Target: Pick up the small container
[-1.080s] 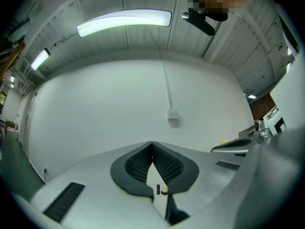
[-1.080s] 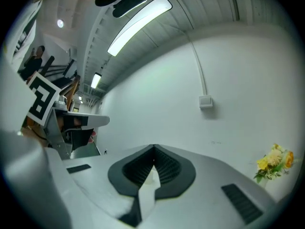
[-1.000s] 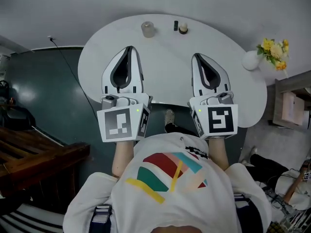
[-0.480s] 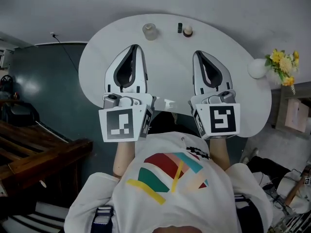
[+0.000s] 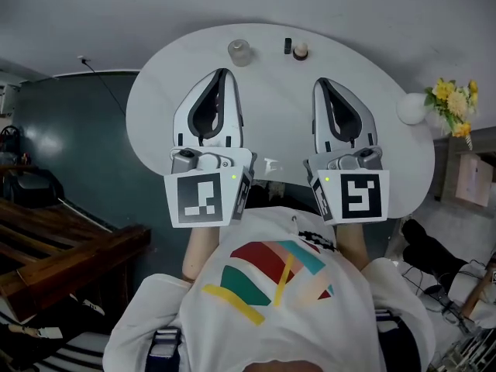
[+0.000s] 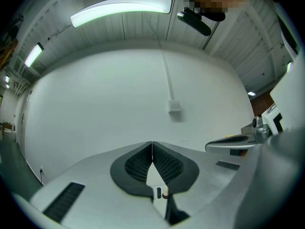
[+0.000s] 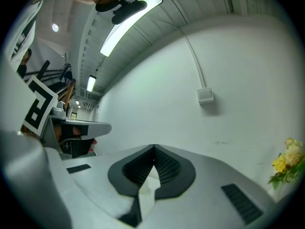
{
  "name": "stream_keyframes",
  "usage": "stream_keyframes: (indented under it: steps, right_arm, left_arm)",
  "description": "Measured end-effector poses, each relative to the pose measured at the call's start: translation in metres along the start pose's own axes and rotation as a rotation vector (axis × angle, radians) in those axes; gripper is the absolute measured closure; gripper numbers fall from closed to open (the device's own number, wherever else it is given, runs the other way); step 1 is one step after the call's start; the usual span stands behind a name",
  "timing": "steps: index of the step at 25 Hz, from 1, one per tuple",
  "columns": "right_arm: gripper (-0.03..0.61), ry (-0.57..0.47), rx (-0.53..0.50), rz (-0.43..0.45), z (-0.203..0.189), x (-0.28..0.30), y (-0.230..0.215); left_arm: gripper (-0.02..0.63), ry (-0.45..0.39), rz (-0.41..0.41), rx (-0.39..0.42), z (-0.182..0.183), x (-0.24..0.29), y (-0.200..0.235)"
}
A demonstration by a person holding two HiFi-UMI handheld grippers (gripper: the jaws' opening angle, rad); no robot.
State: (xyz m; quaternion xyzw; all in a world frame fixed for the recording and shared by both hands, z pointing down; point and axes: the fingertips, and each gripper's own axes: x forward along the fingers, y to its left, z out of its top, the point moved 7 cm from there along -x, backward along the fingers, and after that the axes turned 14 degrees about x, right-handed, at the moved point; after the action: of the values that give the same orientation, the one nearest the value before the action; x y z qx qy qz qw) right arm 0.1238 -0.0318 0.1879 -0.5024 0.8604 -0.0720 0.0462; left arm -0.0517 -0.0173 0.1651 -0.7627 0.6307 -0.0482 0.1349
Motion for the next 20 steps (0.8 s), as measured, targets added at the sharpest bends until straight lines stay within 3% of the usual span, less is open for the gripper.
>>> stream_keyframes:
  steps: [15,20]
  right_arm:
    - [0.568,-0.013,0.000,-0.039,0.004,0.021,0.006]
    - [0.568,-0.004,0.003,-0.023,0.002,0.035,0.008]
  left_arm:
    - [0.592,-0.034,-0.043,0.009,-0.001,0.024,0.020]
    - [0.486,-0.036,-0.072,-0.008,-0.008,0.046,0.030]
